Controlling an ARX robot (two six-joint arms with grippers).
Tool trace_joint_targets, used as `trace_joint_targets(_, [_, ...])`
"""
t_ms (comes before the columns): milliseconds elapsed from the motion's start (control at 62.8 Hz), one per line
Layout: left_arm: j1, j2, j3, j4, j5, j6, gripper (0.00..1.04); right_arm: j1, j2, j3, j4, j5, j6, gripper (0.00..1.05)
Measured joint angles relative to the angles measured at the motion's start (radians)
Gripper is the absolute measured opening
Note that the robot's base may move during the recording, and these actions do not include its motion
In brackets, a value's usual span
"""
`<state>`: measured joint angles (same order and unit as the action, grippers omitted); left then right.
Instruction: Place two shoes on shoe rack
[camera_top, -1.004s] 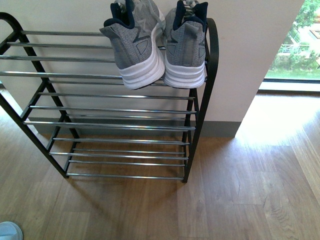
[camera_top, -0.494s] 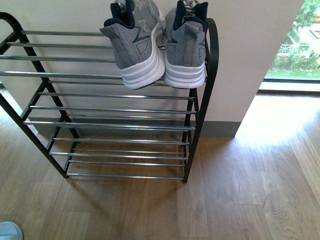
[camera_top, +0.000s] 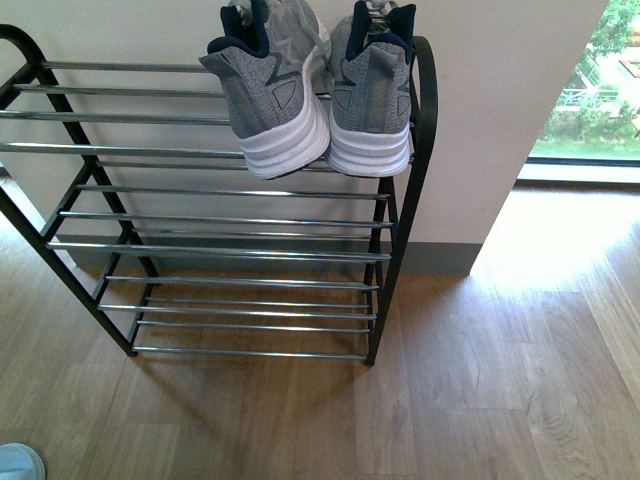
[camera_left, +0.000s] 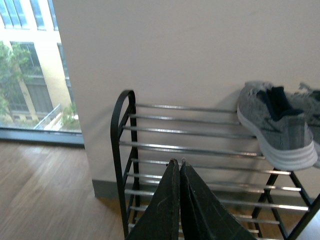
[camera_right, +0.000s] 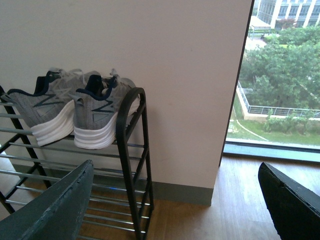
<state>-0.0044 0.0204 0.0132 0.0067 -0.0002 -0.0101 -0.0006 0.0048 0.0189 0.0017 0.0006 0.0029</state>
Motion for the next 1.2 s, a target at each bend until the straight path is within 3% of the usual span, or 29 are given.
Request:
trace_joint_targets(398, [0.001,-0.004,0.000,-0.007,0.000,0.000,0.02,0.000,0.000,0.000,0.000,0.000,0.000,0.95])
trace_joint_targets(606, [0.001,-0.004,0.000,-0.007,0.000,0.000,0.38,0.000,0.000,0.000,0.000,0.000,0.000,0.95])
trace_joint_targets(781, [0.001,-0.004,0.000,-0.007,0.000,0.000,0.81,0.000,0.000,0.000,0.000,0.000,0.000,0.95])
trace_joint_targets(860, [0.001,-0.004,0.000,-0.007,0.000,0.000,0.95,0.000,0.000,0.000,0.000,0.000,0.000,0.95])
trace_joint_targets(1195, [0.002,-0.004,0.000,-0.007,0.001,0.002,0.95,0.000,0.000,0.000,0.000,0.003,0.000,0.95])
